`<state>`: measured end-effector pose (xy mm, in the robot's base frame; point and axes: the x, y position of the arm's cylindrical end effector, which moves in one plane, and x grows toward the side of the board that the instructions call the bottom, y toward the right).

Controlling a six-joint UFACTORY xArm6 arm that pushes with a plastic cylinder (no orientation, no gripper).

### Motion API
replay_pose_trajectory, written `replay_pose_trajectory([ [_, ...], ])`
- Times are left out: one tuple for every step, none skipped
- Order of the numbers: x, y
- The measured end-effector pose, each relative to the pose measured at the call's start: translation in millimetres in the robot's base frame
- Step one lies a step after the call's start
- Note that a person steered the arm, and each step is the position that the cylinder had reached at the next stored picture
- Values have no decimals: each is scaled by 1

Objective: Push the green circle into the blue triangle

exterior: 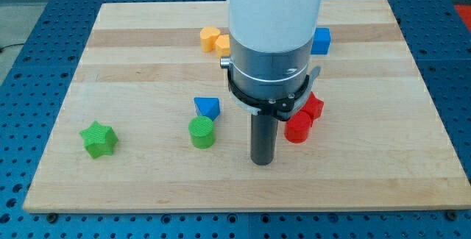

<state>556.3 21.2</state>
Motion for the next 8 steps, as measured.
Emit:
replay_pose_trajectory([
  [0, -9],
  [1, -33],
  [21, -59],
  [29, -74],
  [12, -88],
  [-2, -93],
  [-17, -100],
  [-27, -108],
])
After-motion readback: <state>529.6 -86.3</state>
